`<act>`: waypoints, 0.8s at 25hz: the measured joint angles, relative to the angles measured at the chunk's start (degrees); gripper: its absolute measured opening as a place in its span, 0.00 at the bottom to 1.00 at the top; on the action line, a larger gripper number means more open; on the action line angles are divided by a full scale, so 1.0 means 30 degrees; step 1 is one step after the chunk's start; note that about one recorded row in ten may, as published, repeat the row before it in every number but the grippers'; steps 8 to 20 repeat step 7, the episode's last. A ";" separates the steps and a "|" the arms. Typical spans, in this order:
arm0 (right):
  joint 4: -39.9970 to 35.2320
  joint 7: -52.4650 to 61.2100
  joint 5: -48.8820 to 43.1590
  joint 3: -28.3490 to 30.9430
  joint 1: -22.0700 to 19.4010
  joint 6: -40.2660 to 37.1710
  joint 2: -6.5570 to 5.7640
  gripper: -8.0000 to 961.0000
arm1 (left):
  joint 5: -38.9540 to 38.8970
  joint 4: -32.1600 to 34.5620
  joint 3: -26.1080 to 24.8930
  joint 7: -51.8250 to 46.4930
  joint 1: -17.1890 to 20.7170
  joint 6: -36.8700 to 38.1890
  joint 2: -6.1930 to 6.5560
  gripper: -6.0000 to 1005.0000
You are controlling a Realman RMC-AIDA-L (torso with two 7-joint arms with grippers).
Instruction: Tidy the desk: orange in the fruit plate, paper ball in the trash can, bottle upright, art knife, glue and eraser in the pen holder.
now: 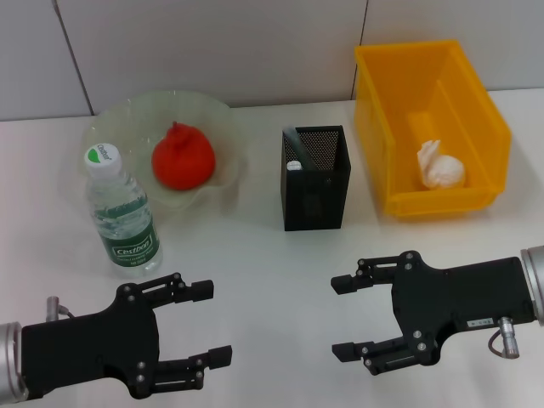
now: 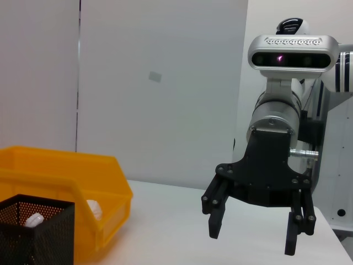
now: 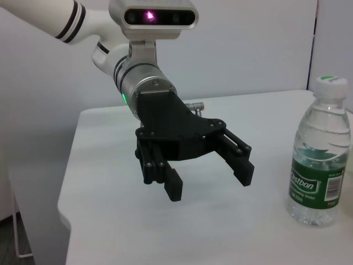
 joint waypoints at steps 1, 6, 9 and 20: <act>-0.0006 -0.0001 0.0000 0.0001 0.0002 0.0000 -0.0001 0.80 | 0.0000 0.0000 0.0007 0.0000 -0.0001 -0.0027 0.0002 0.80; -0.0039 0.0000 0.0000 0.0010 0.0016 0.0000 0.0000 0.80 | 0.0000 -0.0001 0.0056 0.0000 -0.0003 -0.0068 0.0009 0.80; -0.0046 -0.0001 0.0000 0.0011 0.0017 0.0000 0.0000 0.80 | 0.0000 0.0000 0.0060 0.0001 -0.0002 -0.0069 0.0010 0.80; -0.0046 -0.0001 0.0000 0.0011 0.0017 0.0000 0.0000 0.80 | 0.0000 0.0000 0.0060 0.0001 -0.0002 -0.0069 0.0010 0.80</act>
